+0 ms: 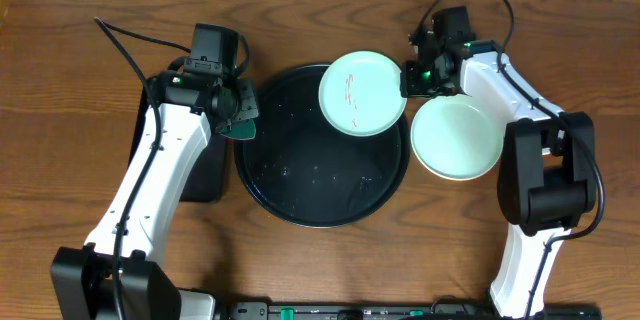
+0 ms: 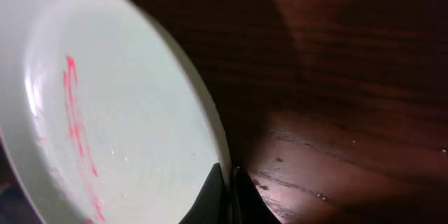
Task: Clean dirty plates on tray and stack at the side
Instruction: 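Move right gripper to grip the last light-green plate rim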
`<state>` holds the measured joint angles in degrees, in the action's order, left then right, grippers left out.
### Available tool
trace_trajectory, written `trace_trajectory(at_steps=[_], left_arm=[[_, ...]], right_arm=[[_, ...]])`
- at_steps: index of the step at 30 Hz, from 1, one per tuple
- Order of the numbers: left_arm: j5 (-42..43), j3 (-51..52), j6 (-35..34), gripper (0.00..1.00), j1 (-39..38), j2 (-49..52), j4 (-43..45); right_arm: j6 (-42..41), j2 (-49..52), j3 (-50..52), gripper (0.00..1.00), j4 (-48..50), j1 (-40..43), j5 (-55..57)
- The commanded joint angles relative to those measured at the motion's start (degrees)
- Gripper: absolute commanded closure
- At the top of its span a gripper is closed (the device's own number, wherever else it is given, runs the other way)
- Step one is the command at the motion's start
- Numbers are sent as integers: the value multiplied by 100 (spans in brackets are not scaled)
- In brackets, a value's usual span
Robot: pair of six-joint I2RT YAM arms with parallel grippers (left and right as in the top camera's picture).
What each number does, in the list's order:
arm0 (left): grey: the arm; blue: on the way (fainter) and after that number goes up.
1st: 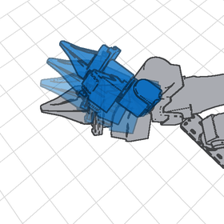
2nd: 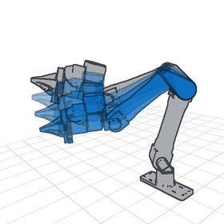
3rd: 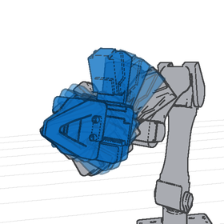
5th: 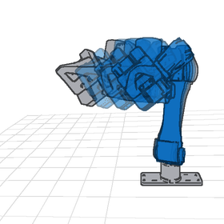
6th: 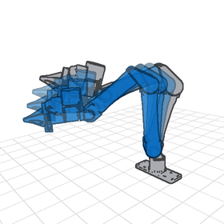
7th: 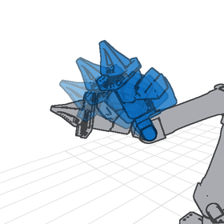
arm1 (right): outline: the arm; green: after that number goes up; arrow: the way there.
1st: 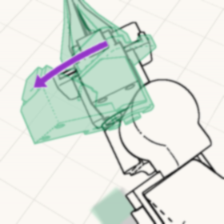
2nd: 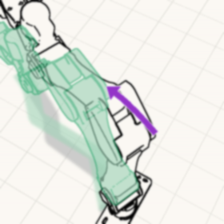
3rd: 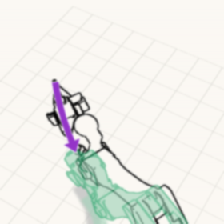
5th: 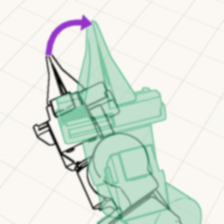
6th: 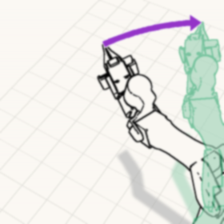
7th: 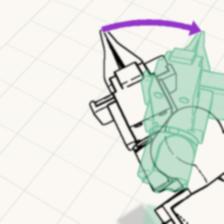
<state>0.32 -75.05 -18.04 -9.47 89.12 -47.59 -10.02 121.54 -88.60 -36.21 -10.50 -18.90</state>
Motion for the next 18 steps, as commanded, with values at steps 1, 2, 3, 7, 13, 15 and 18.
trace_trajectory(at_steps=[1,2,3,7,13,15,18], left_arm=[[15,-83,-28,92,9,-2,7],[15,-83,-28,93,9,-2,7],[15,-83,-28,93,9,-2,7],[15,-83,-28,92,9,-2,7],[15,-83,-31,92,9,0,7],[15,-83,-31,93,9,4,7],[17,-83,-31,93,9,28,4]], right_arm=[[-11,39,-120,99,-28,-92,-136],[-98,15,-120,99,-57,-96,-138],[-173,-22,-120,99,-92,-107,-160],[-195,-332,-120,99,-258,-251,-258],[-605,-776,-120,99,-717,-739,-258],[-811,-769,-116,99,-964,-916,-256],[-1058,-691,-33,99,-1191,-1139,-238]])
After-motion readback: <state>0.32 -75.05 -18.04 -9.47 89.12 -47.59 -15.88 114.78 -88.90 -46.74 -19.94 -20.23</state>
